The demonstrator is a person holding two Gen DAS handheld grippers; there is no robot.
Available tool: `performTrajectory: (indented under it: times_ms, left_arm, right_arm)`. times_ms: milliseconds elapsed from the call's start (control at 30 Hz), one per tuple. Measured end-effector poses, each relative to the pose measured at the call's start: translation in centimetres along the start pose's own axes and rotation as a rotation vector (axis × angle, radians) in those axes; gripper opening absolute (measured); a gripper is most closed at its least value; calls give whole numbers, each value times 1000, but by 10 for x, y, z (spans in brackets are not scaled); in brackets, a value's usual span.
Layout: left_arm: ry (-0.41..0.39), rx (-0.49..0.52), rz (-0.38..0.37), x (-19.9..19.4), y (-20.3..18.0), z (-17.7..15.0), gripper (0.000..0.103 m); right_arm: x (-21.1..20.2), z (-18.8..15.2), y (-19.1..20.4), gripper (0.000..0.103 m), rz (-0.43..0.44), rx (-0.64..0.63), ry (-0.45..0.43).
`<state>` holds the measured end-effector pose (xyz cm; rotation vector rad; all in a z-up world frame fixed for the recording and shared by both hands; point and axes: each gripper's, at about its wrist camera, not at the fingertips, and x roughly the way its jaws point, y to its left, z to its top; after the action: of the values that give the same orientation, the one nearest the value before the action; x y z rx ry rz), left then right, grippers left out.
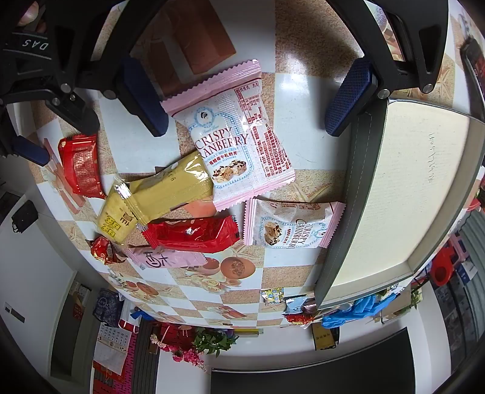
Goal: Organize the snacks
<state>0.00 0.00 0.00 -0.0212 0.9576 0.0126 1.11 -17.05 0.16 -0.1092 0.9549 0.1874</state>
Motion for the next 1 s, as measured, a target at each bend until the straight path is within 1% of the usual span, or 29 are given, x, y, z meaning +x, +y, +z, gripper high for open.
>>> performTrajectory:
  times_ms: [1000]
  left_arm:
    - [-1,6,-5,0,0,0,103]
  right_arm:
    - [0,0,0,103,-1,0,1]
